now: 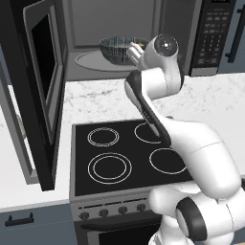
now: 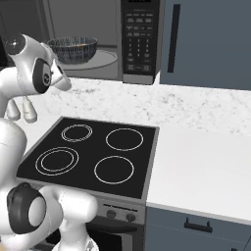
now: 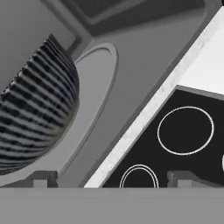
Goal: Pick the squash from the sink and place it in the bowl. Then pick the bowl and place it in the microwave. Then close the microwave door and press the start button.
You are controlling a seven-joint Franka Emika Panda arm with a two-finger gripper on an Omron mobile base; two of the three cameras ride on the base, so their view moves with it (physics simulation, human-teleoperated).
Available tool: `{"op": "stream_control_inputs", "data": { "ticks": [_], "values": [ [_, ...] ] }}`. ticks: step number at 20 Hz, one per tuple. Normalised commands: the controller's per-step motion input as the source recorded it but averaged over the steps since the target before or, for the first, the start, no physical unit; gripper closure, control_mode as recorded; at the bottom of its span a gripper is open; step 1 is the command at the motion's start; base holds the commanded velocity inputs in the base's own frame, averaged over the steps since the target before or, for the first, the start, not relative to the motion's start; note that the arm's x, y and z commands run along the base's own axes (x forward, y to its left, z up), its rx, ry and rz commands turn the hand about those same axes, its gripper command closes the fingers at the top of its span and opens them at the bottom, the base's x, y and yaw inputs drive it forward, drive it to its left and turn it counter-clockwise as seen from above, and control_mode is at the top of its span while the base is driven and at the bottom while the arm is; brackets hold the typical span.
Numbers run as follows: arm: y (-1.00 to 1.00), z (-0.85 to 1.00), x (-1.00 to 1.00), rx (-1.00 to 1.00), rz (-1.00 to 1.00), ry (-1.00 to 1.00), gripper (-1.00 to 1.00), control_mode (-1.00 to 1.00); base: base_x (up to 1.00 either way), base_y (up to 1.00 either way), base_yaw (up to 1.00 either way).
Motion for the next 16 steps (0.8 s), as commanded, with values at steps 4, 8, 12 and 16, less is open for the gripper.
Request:
{"op": "stream_control_inputs", "data": {
  "ticks": [4,8,12,16],
  "values": [
    [0.03,-0.58,-0.11,-0.34,-0.02,0.00,-1.00,-1.00,0.00,0.00,0.00],
    [0.12,-0.78,-0.02,-0.43,-0.07,-0.01,-1.00,-1.00,0.00,0.00,0.00],
    [0.23,-0.70,-0.08,-0.47,-0.12,-0.08,-1.00,-1.00,0.00,0.00,0.00],
    [0.36,-0.35,-0.26,-0.43,-0.17,-0.10,-1.00,-1.00,0.00,0.00,0.00]
  ]
}}
